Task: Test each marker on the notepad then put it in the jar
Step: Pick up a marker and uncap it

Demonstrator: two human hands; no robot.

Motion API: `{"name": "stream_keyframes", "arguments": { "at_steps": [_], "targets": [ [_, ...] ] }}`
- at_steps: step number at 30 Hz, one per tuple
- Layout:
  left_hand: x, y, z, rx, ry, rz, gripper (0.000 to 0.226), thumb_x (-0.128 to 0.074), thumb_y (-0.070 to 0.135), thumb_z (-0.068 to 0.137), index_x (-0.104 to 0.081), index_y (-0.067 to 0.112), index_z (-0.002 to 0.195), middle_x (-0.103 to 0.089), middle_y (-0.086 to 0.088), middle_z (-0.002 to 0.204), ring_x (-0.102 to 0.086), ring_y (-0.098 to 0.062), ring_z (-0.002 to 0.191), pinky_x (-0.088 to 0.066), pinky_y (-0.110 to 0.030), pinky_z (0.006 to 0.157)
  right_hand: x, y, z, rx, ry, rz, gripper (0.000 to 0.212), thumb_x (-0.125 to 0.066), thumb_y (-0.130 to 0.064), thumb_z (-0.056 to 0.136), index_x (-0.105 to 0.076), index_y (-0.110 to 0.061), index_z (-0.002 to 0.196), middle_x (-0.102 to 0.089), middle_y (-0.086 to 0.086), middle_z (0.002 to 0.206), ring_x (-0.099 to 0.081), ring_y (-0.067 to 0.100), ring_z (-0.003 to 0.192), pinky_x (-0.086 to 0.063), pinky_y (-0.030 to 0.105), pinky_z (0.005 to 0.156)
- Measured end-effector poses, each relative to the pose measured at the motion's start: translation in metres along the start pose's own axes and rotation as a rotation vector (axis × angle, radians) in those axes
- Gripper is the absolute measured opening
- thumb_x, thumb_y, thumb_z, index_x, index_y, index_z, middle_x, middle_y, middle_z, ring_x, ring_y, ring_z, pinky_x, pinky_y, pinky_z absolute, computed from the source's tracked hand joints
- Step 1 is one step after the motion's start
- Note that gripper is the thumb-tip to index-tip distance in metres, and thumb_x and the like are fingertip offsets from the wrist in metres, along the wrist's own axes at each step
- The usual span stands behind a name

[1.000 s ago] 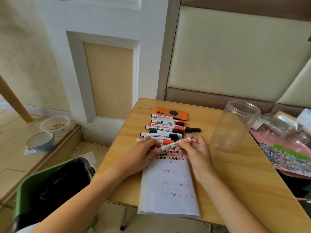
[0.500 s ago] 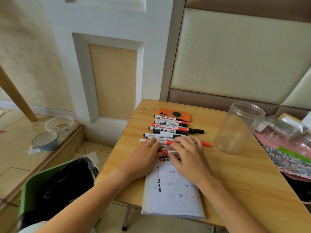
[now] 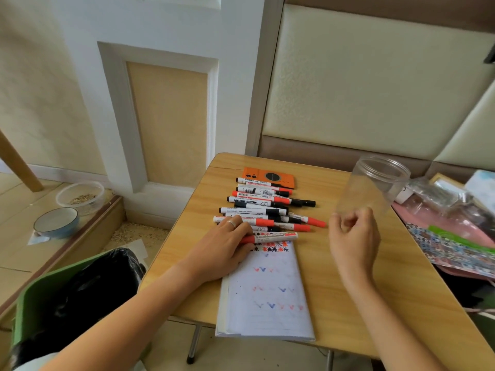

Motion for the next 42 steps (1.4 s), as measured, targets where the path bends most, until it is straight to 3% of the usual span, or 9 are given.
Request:
{"name": "stream_keyframes", "arguments": {
  "at_steps": [4,7,10,14,19,31,35,39,42],
  "targets": [
    [0.001,0.001,-0.001,0.009,0.011,0.009,0.019,-0.053,0.038,0.101,-0.054,0.021,0.11,-0.052,0.006,0.106,-0.045,-0.011,0.092,-0.045,-0.029,0.077,0.009,0.077,0.005,-0.43,-0.074,-0.115,0.076,-0.086,-0.03,0.08,-0.038,-0.001,0.132,-0.042,0.026,0.142,-0.037,0.046,0.135,-0.04,0.051,0.106],
    [0.003,0.002,-0.001,0.015,0.018,0.013,0.018,-0.056,0.036,0.1,-0.055,0.021,0.11,-0.053,0.007,0.107,-0.044,-0.009,0.092,-0.041,-0.024,0.077,0.003,0.092,0.019,-0.427,-0.169,-0.129,0.118,-0.092,-0.039,0.073,-0.015,-0.006,0.156,-0.026,0.026,0.16,-0.023,0.044,0.148,-0.031,0.056,0.116],
    [0.004,0.003,-0.002,0.031,0.019,0.02,0.017,-0.057,0.035,0.1,-0.056,0.021,0.11,-0.053,0.007,0.108,-0.041,-0.007,0.093,-0.036,-0.02,0.079,-0.004,0.095,0.032,-0.4,-0.182,-0.013,0.129,-0.095,-0.039,0.069,-0.006,-0.019,0.16,-0.03,0.02,0.161,-0.027,0.039,0.149,-0.033,0.055,0.118],
    [0.006,0.002,-0.003,0.053,0.024,0.02,0.016,-0.056,0.034,0.1,-0.058,0.021,0.108,-0.054,0.007,0.107,-0.042,-0.007,0.092,-0.036,-0.02,0.078,-0.012,0.097,0.043,-0.37,-0.188,0.05,0.108,-0.093,-0.035,0.071,-0.021,-0.019,0.15,-0.046,0.019,0.151,-0.045,0.04,0.138,-0.042,0.044,0.11],
    [0.005,0.0,-0.003,0.064,0.031,0.023,0.015,-0.056,0.034,0.099,-0.058,0.021,0.107,-0.053,0.008,0.105,-0.044,-0.008,0.091,-0.038,-0.021,0.077,-0.003,0.095,0.032,-0.355,-0.168,0.004,0.093,-0.092,-0.033,0.073,-0.028,-0.013,0.139,-0.045,0.018,0.147,-0.041,0.04,0.136,-0.043,0.049,0.109],
    [0.002,-0.002,-0.003,0.073,0.012,0.026,0.015,-0.055,0.037,0.1,-0.057,0.025,0.108,-0.052,0.008,0.105,-0.047,-0.011,0.093,-0.048,-0.028,0.077,-0.028,0.075,0.01,-0.254,-0.283,0.085,0.101,-0.092,-0.039,0.072,-0.024,-0.027,0.146,-0.049,0.01,0.148,-0.05,0.033,0.133,-0.046,0.04,0.106],
    [0.003,-0.004,-0.004,0.087,0.038,0.041,0.017,-0.052,0.037,0.101,-0.057,0.024,0.109,-0.053,0.007,0.104,-0.046,-0.011,0.089,-0.045,-0.026,0.073,-0.019,0.061,0.006,-0.27,-0.222,0.057,0.114,-0.09,-0.046,0.074,-0.019,-0.016,0.158,-0.034,0.014,0.159,-0.034,0.033,0.146,-0.036,0.047,0.117],
    [0.006,-0.007,-0.005,0.119,0.067,0.064,0.02,-0.048,0.035,0.104,-0.058,0.022,0.114,-0.056,0.005,0.105,-0.044,-0.011,0.089,-0.039,-0.023,0.072,0.042,-0.016,-0.008,0.095,0.235,0.015,0.058,-0.072,-0.029,0.086,-0.046,-0.001,0.129,-0.045,0.025,0.136,-0.041,0.04,0.132,-0.033,0.048,0.11],
    [0.006,-0.005,-0.005,0.108,0.066,0.059,0.02,-0.046,0.034,0.105,-0.058,0.021,0.114,-0.057,0.005,0.105,-0.045,-0.011,0.089,-0.041,-0.024,0.073,0.024,-0.077,-0.035,0.475,0.118,0.063,0.022,-0.062,-0.006,0.086,-0.061,0.001,0.107,-0.055,0.018,0.119,-0.051,0.031,0.118,-0.035,0.029,0.106]
  ]
}}
Point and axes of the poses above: each hand's wrist, its own z-axis towards the middle knuckle, its own x-axis out of the back of the hand, y = z × x, the point moved 10 cm from there along z, towards the middle knuckle
